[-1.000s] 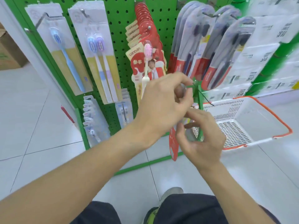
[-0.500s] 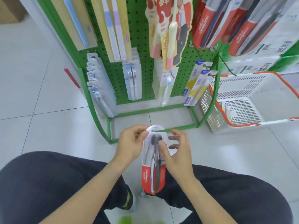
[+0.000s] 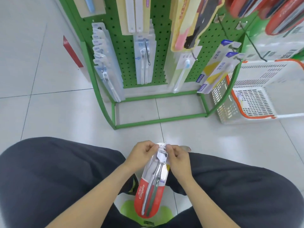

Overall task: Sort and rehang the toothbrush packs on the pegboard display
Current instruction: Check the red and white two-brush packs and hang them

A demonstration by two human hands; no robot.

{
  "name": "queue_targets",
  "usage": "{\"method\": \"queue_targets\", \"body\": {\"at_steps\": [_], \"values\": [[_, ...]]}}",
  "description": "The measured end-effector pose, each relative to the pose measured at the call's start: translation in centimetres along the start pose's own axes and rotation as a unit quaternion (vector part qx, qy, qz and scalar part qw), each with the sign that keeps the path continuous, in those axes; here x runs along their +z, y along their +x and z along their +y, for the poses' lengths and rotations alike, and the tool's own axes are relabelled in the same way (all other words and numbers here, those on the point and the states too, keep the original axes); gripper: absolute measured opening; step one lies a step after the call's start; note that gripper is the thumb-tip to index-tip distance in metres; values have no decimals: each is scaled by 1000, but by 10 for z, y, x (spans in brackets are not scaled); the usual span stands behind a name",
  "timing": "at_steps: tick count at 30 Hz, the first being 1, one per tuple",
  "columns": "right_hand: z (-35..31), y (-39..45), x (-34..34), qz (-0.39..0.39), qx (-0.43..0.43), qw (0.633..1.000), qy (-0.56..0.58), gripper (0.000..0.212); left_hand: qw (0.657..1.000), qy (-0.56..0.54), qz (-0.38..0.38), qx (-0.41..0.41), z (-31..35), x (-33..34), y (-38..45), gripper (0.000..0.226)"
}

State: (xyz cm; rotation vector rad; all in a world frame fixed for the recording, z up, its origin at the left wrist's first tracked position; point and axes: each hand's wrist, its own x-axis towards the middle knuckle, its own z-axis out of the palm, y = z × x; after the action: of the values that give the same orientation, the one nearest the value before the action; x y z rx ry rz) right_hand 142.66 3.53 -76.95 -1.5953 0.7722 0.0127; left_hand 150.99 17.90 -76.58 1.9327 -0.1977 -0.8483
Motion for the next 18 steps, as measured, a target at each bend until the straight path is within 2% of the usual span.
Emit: {"method": "queue_targets", "body": {"at_steps": [3,6,10,14,18], "values": [[3,2,-3,-41,46,998,25,29,999,32,-11,-15,-2,-1,6,24],[4,3,-5,-78,47,996,11,30,997,72,-16,-18,-2,-1,6,24],[16,11,-2,-21,64,998,19,24,998,48,-23,-21,-5,3,2,15],[28,16,2,24,104,993,52,23,998,2,-46,-45,-6,1,0,17],[23,17,-2,-4,62,995,74,17,997,-45,23,-58,-4,3,1,14]]}}
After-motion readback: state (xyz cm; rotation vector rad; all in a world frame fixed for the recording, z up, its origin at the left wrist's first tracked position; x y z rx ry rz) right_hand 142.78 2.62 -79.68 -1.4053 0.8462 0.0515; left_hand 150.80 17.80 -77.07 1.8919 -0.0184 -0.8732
